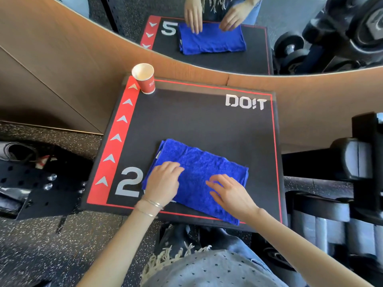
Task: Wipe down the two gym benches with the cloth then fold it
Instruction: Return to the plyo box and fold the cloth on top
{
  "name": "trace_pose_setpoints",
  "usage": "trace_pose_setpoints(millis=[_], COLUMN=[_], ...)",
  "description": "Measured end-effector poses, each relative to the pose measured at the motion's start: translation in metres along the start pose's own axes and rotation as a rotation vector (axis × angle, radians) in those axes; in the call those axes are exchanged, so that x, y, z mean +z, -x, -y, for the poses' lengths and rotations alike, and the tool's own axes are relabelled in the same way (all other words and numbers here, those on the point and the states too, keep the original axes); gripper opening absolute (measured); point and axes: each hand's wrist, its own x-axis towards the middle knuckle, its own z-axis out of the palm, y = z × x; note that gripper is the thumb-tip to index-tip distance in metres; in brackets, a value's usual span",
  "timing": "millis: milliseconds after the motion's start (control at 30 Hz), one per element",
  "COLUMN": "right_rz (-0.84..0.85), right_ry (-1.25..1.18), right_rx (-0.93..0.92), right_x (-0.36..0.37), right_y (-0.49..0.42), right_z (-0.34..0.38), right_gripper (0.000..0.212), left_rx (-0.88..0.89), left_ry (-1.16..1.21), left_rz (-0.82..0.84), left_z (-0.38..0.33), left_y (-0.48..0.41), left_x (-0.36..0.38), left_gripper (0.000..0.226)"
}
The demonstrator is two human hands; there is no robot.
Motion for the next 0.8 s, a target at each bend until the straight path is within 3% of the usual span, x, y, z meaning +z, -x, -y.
trace_pose_setpoints(millis=[200, 300, 467, 600, 667, 800], right_rz=[0.165, 0.144, 0.1, 0.036, 0.072, 0.197], right_ry=[0.039, 0.086, 0.134, 0.09, 0.064, -0.087], right_rx=[0.229, 0.224, 0.356, 0.186, 0.08, 0.121], right_x=[0.02, 0.009, -0.001, 0.005, 0.008, 0.004], right_y=[-0.029, -0.005, 0.021, 0.001, 0.0, 0.028], right_z=[-0.016, -0.037, -0.054, -0.025, -0.02, -0.061], right_gripper=[0.054, 0.055, 0.054, 0.053, 0.05, 0.046], left_rx=[-0.002, -0.026, -0.219, 0.001, -0.017, -0.127], left_ry=[-0.032, -0.079, -0.137, -0.058, -0.006, 0.068], left_rz=[0.172, 0.123, 0.014, 0.052, 0.096, 0.073], left_z=[-0.009, 0.021, 0.042, 0.002, -0.001, 0.022], left_y=[-0.042, -0.04, -0.036, -0.035, -0.03, -0.013], left_x=[0.04, 0.038, 0.03, 0.04, 0.044, 0.037], left_gripper=[0.055, 0.049, 0.049, 0.051, 0.051, 0.049])
